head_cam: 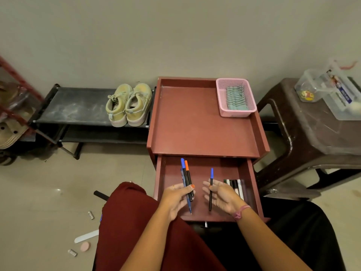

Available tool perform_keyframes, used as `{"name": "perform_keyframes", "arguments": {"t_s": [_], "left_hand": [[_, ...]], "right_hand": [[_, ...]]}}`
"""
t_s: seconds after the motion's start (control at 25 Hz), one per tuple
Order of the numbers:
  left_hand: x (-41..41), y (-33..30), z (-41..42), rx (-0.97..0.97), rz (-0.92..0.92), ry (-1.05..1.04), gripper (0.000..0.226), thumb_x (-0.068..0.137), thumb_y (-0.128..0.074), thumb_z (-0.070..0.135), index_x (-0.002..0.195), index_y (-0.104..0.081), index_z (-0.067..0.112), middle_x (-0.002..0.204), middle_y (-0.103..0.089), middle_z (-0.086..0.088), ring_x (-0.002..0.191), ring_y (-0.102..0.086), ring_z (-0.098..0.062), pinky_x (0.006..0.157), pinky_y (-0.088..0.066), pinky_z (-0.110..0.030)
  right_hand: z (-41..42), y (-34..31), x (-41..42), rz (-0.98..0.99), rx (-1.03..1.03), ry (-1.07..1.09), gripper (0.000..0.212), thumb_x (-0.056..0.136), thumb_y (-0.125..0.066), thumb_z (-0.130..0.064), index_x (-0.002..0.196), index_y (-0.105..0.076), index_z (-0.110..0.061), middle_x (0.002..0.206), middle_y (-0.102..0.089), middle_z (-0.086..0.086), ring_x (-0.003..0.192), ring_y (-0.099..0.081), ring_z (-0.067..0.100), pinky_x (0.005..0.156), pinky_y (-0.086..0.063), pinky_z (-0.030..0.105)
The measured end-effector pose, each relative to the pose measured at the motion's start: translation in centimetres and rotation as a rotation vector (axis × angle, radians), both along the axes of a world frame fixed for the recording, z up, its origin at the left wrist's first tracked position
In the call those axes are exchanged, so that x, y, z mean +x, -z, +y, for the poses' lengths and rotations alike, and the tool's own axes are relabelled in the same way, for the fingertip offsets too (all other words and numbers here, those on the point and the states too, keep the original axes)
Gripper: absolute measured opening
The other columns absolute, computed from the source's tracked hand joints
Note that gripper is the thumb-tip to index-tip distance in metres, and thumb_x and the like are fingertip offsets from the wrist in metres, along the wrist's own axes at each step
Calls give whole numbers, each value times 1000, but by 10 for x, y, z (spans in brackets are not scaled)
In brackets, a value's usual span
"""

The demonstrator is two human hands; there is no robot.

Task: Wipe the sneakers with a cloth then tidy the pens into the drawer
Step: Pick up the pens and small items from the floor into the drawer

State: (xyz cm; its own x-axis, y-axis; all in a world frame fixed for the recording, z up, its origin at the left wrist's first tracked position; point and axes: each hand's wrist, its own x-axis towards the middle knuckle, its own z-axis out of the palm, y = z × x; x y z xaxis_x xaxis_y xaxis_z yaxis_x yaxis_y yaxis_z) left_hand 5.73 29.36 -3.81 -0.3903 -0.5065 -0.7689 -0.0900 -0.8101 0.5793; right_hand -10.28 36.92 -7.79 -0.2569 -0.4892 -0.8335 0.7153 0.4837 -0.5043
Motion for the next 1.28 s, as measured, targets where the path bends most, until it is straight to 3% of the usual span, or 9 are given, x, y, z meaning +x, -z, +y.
{"name": "perform_keyframes", "arguments": {"t_s": [0.12, 0.24, 0.36, 0.44, 0.56, 0.76, 0.88, 1.28], "left_hand": [[-5, 13, 0, 20, -34, 16, 11, 83, -71, 2, 94, -67, 1, 78, -71, -11, 73, -67, -18, 73, -58, -26], [-10, 23, -1, 44, -26, 32, 14, 83, -72, 5, 97, -68, 2, 81, -72, -11, 72, -69, -16, 72, -58, -27], [-15, 29, -2, 65, -11, 24, 15, 84, -72, 7, 97, -68, 2, 82, -72, -12, 72, -69, -16, 74, -58, -29], [-18, 32, -3, 65, -3, 34, 16, 84, -72, 8, 98, -68, 2, 83, -72, -12, 73, -69, -17, 75, -58, -30], [-19, 33, -1, 70, -15, 42, 16, 85, -72, 10, 98, -68, 2, 85, -73, -12, 74, -69, -17, 74, -58, -29], [-22, 38, -3, 81, -22, 27, 20, 85, -72, 10, 102, -68, 2, 86, -72, -12, 75, -68, -17, 78, -59, -30], [-24, 40, -3, 95, -17, 20, 19, 84, -72, 10, 101, -68, 2, 85, -72, -11, 74, -67, -17, 74, -59, -28], [-27, 42, -3, 107, -27, 17, 17, 84, -72, 9, 99, -68, 2, 85, -72, -12, 74, -68, -17, 72, -58, -28]], "right_hand": [[3, 33, -10, 100, 89, 82, 29, 93, -45, 6, 114, -53, -12, 93, -61, 7, 87, -61, 18, 81, -50, 34], [2, 62, -22, 330, 218, 66, 26, 85, -57, 3, 106, -63, -11, 83, -64, 7, 74, -60, 19, 69, -51, 33], [-3, 81, -39, 614, 381, -100, 22, 78, -67, -4, 100, -69, -7, 84, -68, 4, 83, -65, 25, 79, -51, 30], [-6, 84, -44, 735, 453, -218, 19, 79, -69, -6, 97, -68, -9, 91, -69, 9, 89, -64, 29, 74, -44, 23], [-5, 93, -46, 861, 514, -374, 15, 81, -66, -5, 96, -66, -5, 100, -69, 18, 94, -63, 34, 73, -45, 27], [-1, 113, -46, 1000, 597, -598, 19, 87, -55, -2, 105, -62, 2, 101, -66, 23, 95, -63, 37, 77, -51, 35], [2, 119, -44, 1047, 619, -681, 20, 90, -52, -1, 108, -60, 2, 102, -66, 22, 94, -64, 37, 75, -52, 36], [6, 125, -40, 1032, 694, -627, 31, 95, -36, -1, 124, -47, 3, 110, -63, 25, 100, -63, 40, 80, -51, 42]]}}
